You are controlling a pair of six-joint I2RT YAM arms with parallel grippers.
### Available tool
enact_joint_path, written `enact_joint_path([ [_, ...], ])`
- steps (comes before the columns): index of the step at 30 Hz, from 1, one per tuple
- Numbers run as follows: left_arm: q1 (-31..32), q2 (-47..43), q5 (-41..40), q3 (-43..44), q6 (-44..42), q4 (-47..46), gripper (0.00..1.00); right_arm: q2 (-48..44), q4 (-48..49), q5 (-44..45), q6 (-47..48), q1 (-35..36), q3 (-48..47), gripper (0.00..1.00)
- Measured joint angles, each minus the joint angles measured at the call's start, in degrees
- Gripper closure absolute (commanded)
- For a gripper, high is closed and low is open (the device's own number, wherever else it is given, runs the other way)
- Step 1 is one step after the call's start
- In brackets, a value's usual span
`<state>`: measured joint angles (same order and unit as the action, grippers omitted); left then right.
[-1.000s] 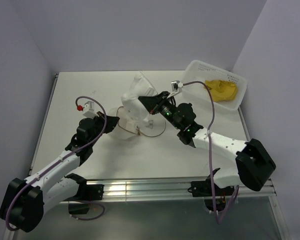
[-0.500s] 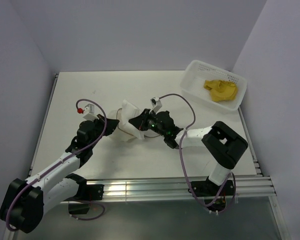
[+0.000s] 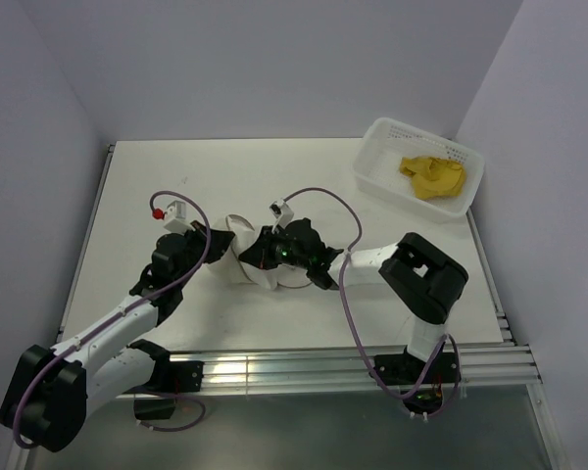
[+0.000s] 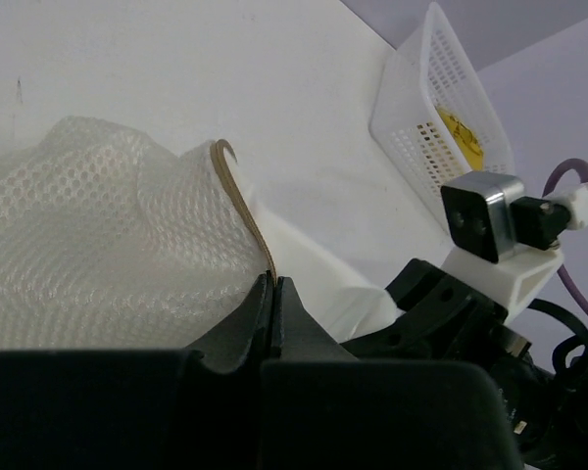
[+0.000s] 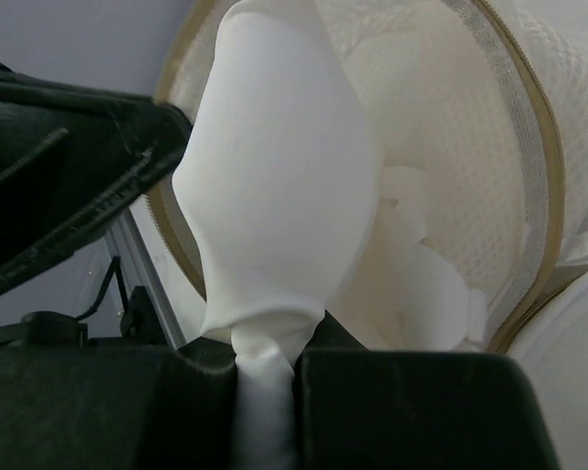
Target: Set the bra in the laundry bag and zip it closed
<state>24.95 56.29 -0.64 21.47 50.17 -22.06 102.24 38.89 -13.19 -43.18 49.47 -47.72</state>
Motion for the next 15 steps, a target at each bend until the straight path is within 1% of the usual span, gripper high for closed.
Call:
enact_joint_path([
  [3,0.0,0.33,0.24,0.2,-0.17,-0.63,1.0,0.46,-2.51,-0.07,0.26,0.17,-0.63,1.0],
  [9,0.0,-0.15,1.38,0.07,-1.36,-1.77,1.0,2.27,-11.04,0.04,1.84,0.17,-6.43,1.0],
  [15,0.74,-1.95,5.07,-3.1,-1.14,-6.25,1.0,2.27,-18.95,1.57,3.52,0.55,-10.56,1.0],
])
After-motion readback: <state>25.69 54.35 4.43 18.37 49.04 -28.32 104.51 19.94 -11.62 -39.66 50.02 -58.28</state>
